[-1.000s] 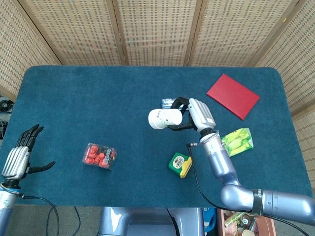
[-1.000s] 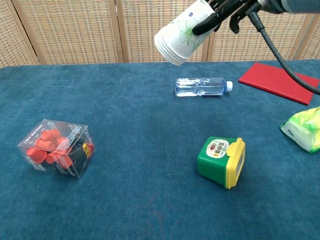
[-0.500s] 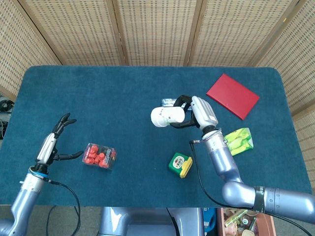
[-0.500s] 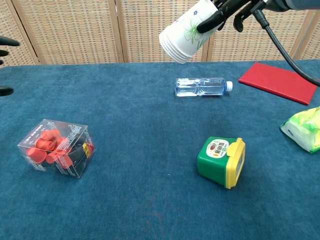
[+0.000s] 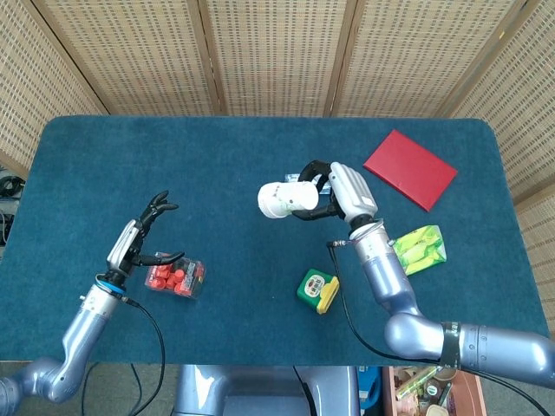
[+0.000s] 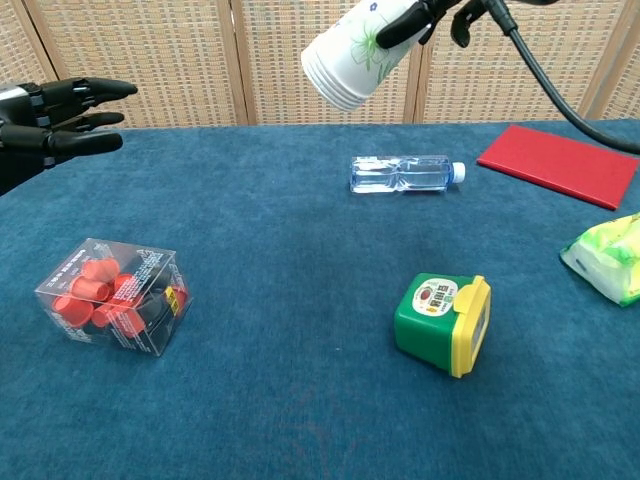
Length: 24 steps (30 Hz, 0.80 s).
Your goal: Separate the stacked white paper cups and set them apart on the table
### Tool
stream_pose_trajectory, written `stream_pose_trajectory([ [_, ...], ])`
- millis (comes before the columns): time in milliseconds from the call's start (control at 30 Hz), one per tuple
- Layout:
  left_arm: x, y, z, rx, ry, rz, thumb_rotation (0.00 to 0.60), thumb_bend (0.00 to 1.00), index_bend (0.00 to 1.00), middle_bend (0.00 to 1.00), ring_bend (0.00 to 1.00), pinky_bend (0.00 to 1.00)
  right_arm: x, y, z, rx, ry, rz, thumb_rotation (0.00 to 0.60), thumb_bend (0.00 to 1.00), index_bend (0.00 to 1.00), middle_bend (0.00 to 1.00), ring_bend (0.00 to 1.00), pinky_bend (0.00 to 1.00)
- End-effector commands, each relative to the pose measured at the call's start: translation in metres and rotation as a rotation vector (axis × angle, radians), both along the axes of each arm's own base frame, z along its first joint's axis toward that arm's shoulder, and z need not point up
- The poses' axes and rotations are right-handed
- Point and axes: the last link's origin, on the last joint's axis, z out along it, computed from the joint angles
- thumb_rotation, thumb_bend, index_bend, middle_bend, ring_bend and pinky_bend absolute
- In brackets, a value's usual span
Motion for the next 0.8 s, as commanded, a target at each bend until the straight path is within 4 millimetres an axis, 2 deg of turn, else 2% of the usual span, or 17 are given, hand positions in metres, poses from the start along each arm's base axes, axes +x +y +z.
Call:
stream_pose_trajectory([
  [33,0.007,0.008,-0.002,0.006,-0.039,-0.012,0.6,0.17,0.26,0.0,0.0,0.0,0.005,-0.001,-0.001,0.003,-0.002,0.007,0.6,0.2,0.77,0.67,0.55,0.75],
  [267,0.016,0.018,-0.012,-0.015,-0.141,-0.002,0.6,0.17,0.32,0.0,0.0,0.0,0.008,-0.001,-0.005,0.012,-0.002,0.006,0.6,0.2,0.77,0.67,0.55,0.75],
  [600,0.028,0.027,-0.027,-0.035,-0.186,-0.025,0.6,0.17,0.42,0.0,0.0,0.0,0.005,0.0,-0.005,0.013,0.011,0.004,0.6,0.2,0.77,0.67,0.55,0.75],
  [800,0.037,0.033,-0.034,-0.036,-0.192,-0.029,0.6,0.17,0.44,0.0,0.0,0.0,0.004,0.0,-0.005,0.016,0.012,0.003,0.6,0.2,0.77,0.67,0.55,0.75],
])
